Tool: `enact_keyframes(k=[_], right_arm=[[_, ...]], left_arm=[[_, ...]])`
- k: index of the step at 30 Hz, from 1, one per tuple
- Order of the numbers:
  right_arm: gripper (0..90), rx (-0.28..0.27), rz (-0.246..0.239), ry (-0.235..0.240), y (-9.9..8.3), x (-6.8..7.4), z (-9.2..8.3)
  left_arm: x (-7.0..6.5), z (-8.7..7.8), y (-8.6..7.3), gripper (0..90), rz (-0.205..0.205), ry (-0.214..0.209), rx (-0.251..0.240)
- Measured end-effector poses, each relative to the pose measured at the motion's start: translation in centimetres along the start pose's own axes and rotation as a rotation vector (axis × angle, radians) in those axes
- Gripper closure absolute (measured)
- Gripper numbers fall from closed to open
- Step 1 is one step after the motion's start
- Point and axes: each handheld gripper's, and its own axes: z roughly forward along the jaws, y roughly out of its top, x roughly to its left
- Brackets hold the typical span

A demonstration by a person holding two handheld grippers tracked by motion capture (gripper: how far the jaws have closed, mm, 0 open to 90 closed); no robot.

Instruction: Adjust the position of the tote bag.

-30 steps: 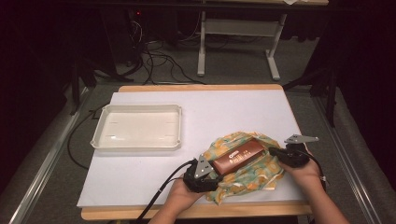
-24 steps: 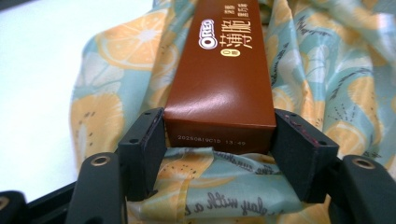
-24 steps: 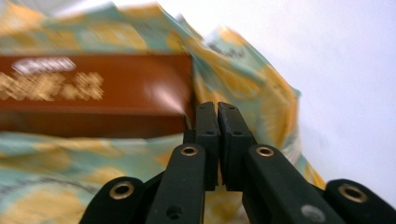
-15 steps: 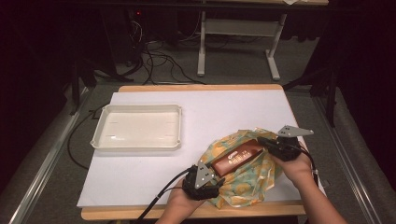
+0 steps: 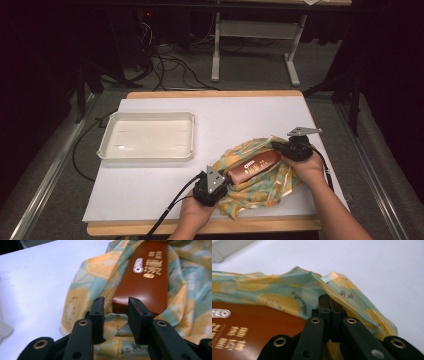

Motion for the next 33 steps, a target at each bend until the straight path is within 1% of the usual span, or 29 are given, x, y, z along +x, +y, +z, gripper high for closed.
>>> enact_keyframes(k=[1,2,3,6,7,8,12,15,18,19,21,23,27,29,30,32,33], right_arm=[[90.0,-0.02,0.017,0.01,-0.1,-0.4,0.2],[90.0,-0.012,0.029,0.009,-0.2,-0.7,0.4],[90.0,0.01,0.03,0.014,-0.3,-0.8,0.5],[90.0,-0.001,0.045,0.038,-0.6,-0.9,0.4],[90.0,-0.005,0.049,0.046,-0.8,-1.0,0.3],[90.0,0.0,0.055,0.052,-1.0,-1.1,0.2],[90.0,0.029,0.058,0.047,-2.4,-1.3,-0.3],[90.0,0.031,0.052,0.036,-3.4,-1.1,-1.0],[90.0,0.036,0.076,0.016,-4.2,-0.8,-2.1],[90.0,0.034,0.069,0.011,-4.4,-0.8,-2.4],[90.0,0.036,0.091,0.002,-5.0,-0.6,-3.2],[90.0,0.027,0.102,-0.008,-5.6,-0.3,-3.8],[90.0,0.013,0.162,-0.028,-6.6,0.3,-4.8],[90.0,0.009,0.153,-0.043,-6.8,0.8,-5.1],[90.0,0.007,0.154,-0.049,-6.9,1.1,-5.2],[90.0,0.006,0.147,-0.056,-6.9,1.5,-5.1],[90.0,-0.002,0.149,-0.058,-6.9,1.6,-5.1]], left_arm=[[0.2,0.1,0.0,68.0,-0.01,0.005,0.015],[0.4,0.2,-0.1,68.1,-0.027,0.002,0.025],[0.6,0.3,-0.2,68.1,-0.035,0.002,0.031],[0.4,0.6,-0.4,69.4,-0.017,0.0,0.063],[0.5,0.8,-0.4,69.5,-0.022,-0.008,0.075],[0.5,1.0,-0.3,69.5,-0.025,-0.013,0.099],[0.5,1.6,-0.1,69.9,-0.013,-0.026,0.128],[0.6,2.1,0.2,71.3,-0.001,-0.03,0.146],[0.7,2.8,0.6,72.9,0.005,-0.026,0.154],[0.9,3.2,0.7,73.5,-0.001,-0.03,0.156],[1.5,4.0,1.0,73.8,-0.013,-0.04,0.159],[2.0,4.7,1.3,74.4,-0.008,-0.048,0.158],[2.8,5.9,1.8,75.2,-0.035,-0.056,0.145],[3.1,6.0,1.8,75.4,-0.042,-0.051,0.142],[3.2,5.9,1.8,75.7,-0.039,-0.046,0.14],[3.3,5.5,1.8,75.2,-0.036,-0.035,0.13],[3.4,5.1,1.8,74.9,-0.043,-0.034,0.118]])
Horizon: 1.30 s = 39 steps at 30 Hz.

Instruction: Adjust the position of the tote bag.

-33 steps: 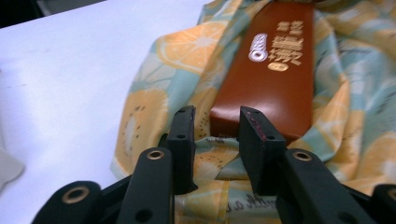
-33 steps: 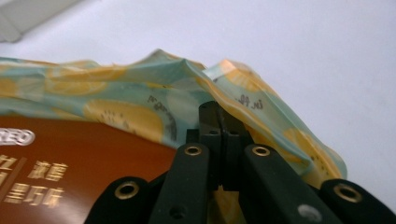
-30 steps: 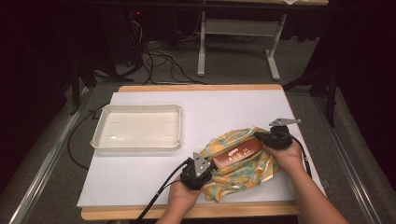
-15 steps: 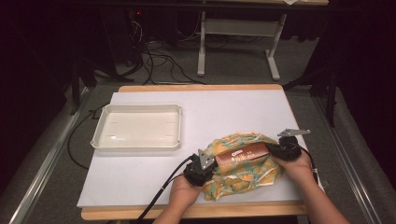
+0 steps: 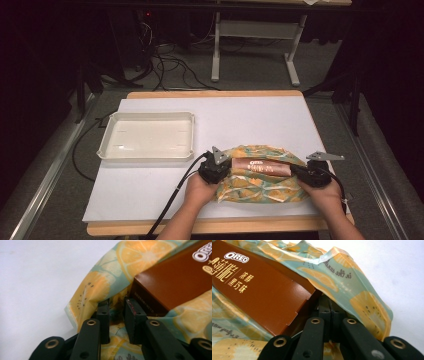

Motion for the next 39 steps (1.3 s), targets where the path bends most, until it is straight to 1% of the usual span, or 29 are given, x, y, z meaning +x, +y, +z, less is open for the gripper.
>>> enact_keyframes(k=[2,3,4,7,9,11,12,14,15,16,18,19,20,21,23,25,26,27,28,30,31,33,35,37,38,39], right_arm=[[90.0,-0.01,-0.004,-0.016,0.1,0.3,0.0],[90.0,-0.021,-0.012,-0.023,0.1,0.5,0.0],[90.0,-0.024,-0.019,-0.031,0.1,0.6,0.0],[90.0,-0.041,-0.034,-0.044,0.2,1.0,-0.6],[90.0,-0.048,-0.058,-0.058,0.3,1.3,-1.1],[90.0,-0.059,-0.067,-0.058,0.3,1.5,-1.6],[90.0,-0.063,-0.07,-0.053,0.3,1.6,-1.8],[90.0,-0.05,-0.076,-0.049,0.2,1.8,-2.0],[90.0,-0.039,-0.084,-0.054,0.1,1.9,-2.0],[90.0,-0.031,-0.082,-0.052,0.0,1.9,-2.0],[90.0,-0.016,-0.075,-0.048,-0.3,2.0,-1.9],[90.0,-0.01,-0.076,-0.044,-0.5,2.0,-1.8],[90.0,-0.002,-0.073,-0.038,-0.6,2.1,-1.7],[90.0,0.003,-0.076,-0.032,-0.8,2.2,-1.5],[90.0,0.003,-0.079,-0.023,-0.9,2.5,-1.3],[90.0,-0.002,-0.077,-0.015,-0.8,2.9,-1.0],[90.0,-0.004,-0.072,-0.01,-0.7,3.0,-0.9],[90.0,-0.008,-0.076,-0.01,-0.5,3.1,-0.6],[90.0,-0.009,-0.07,-0.016,-0.3,3.2,-0.4],[90.0,-0.019,-0.06,-0.017,0.0,2.9,-0.2],[90.0,-0.035,-0.053,-0.011,0.0,2.7,-0.2],[90.0,-0.054,-0.051,-0.007,0.1,2.6,-0.5],[90.0,-0.107,-0.073,-0.011,0.4,2.8,-1.4],[90.0,-0.149,-0.093,-0.008,0.9,3.2,-2.1],[90.0,-0.157,-0.102,0.008,1.1,3.4,-2.3],[90.0,-0.151,-0.116,0.006,1.3,3.7,-2.3]], left_arm=[[0.0,-0.9,0.0,74.3,0.0,0.013,-0.036],[0.0,-1.5,0.0,74.2,-0.007,0.009,-0.056],[0.0,-2.0,0.0,73.6,-0.023,0.0,-0.076],[-0.3,-3.4,-0.4,72.6,-0.025,0.005,-0.105],[-0.4,-4.1,-0.8,70.9,-0.05,-0.008,-0.114],[-0.6,-4.7,-1.1,67.5,-0.071,-0.01,-0.12],[-0.7,-5.0,-1.2,65.8,-0.076,-0.006,-0.124],[-1.1,-5.5,-1.6,63.6,-0.08,0.0,-0.128],[-1.4,-5.8,-1.9,62.9,-0.089,0.011,-0.13],[-1.7,-6.2,-2.2,62.7,-0.106,0.022,-0.126],[-2.3,-6.8,-3.0,66.5,-0.148,0.035,-0.126],[-2.4,-6.7,-3.3,68.2,-0.154,0.032,-0.112],[-2.5,-6.5,-3.5,69.7,-0.144,0.037,-0.09],[-2.5,-6.2,-3.6,70.5,-0.142,0.042,-0.079],[-2.2,-5.4,-3.6,72.4,-0.144,0.039,-0.056],[-1.9,-4.4,-3.3,74.0,-0.129,0.033,-0.018],[-1.8,-3.9,-3.1,74.6,-0.12,0.038,-0.009],[-1.6,-3.5,-2.8,76.2,-0.123,0.044,-0.008],[-1.3,-3.2,-2.6,77.8,-0.126,0.045,-0.004],[-0.7,-2.6,-2.2,77.8,-0.123,0.042,0.004],[-0.6,-2.3,-2.1,77.6,-0.116,0.043,0.01],[-0.3,-2.4,-2.0,75.8,-0.126,0.042,0.003],[-0.4,-2.9,-2.0,74.1,-0.138,0.044,-0.016],[-0.7,-3.8,-2.0,74.1,-0.138,0.053,-0.044],[-0.8,-4.3,-1.9,74.0,-0.139,0.054,-0.059],[-1.0,-4.8,-1.8,74.2,-0.151,0.053,-0.089]])
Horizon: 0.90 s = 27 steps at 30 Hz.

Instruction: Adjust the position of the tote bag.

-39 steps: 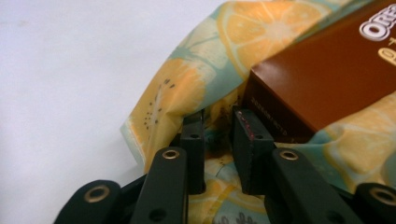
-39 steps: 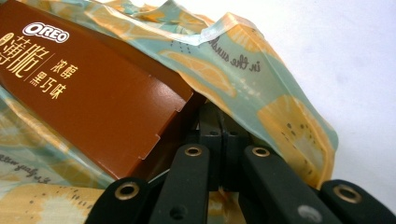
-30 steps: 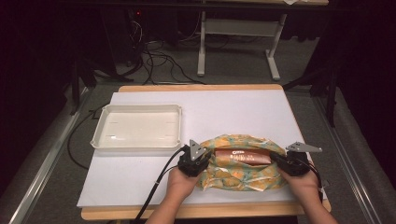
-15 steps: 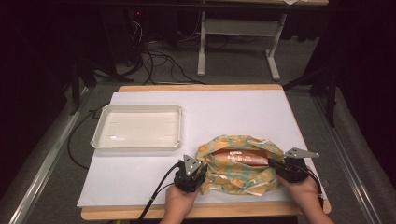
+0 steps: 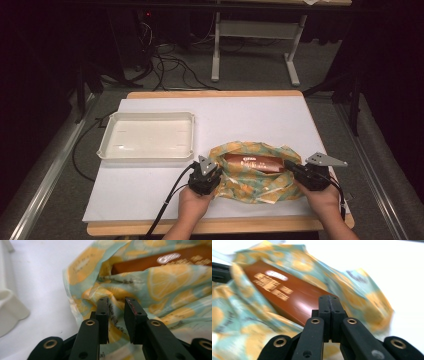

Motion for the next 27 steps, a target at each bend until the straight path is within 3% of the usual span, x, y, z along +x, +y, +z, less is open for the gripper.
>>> enact_keyframes(k=[3,5,8,11,14,23,27], right_arm=[[90.0,0.008,-0.016,0.024,0.0,0.4,0.5],[90.0,0.026,-0.033,0.044,-0.3,0.9,1.0],[90.0,0.021,-0.015,0.059,-0.6,1.0,0.9],[90.0,0.009,-0.012,0.081,-1.0,1.0,0.5],[90.0,0.006,-0.012,0.101,-1.3,1.2,0.1],[90.0,0.024,-0.032,0.166,-2.1,1.8,-0.3],[90.0,0.124,-0.076,0.165,-2.8,2.6,1.0]], left_arm=[[-0.5,-1.1,0.9,74.9,-0.008,-0.001,-0.071],[-0.8,-1.3,1.7,74.7,-0.011,-0.023,-0.088],[-1.6,-0.7,2.7,70.8,0.009,-0.046,-0.101],[-2.4,0.4,3.3,63.6,0.001,-0.078,-0.084],[-2.5,0.9,2.9,57.6,0.006,-0.07,-0.049],[-1.7,0.1,0.2,59.9,0.037,-0.039,0.022],[-1.5,0.4,-0.7,61.7,0.039,-0.04,0.049]])
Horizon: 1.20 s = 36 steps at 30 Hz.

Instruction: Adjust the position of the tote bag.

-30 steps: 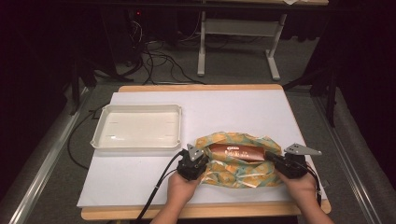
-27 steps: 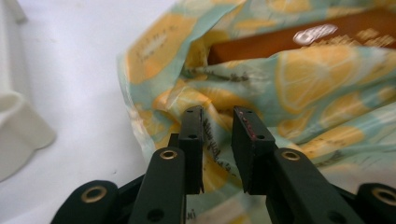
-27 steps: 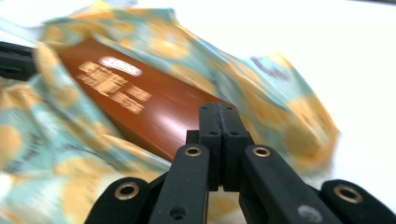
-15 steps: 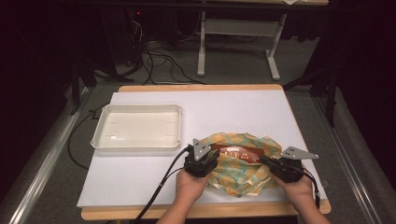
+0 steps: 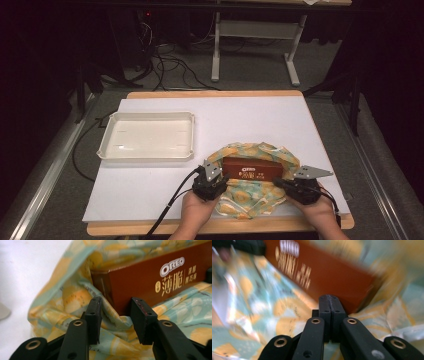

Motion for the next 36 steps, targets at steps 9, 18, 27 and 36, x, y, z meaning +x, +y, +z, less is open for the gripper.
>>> enact_keyframes(k=[9,18,27,36], right_arm=[[83.8,-0.157,0.001,0.001,1.8,-0.2,-2.6],[90.0,-0.146,0.04,-0.139,4.3,-2.0,-1.6],[90.0,-0.103,0.048,-0.028,2.0,-1.5,-1.7],[58.2,-0.166,-0.005,-0.031,2.7,-1.0,-2.2]], left_arm=[[0.3,0.4,-0.2,62.8,0.011,-0.001,0.013],[0.0,0.7,-0.7,65.1,0.026,0.005,0.031],[0.0,-0.5,-0.2,55.1,-0.008,-0.034,-0.01],[-0.2,-1.1,0.3,55.2,-0.017,-0.021,-0.071]])
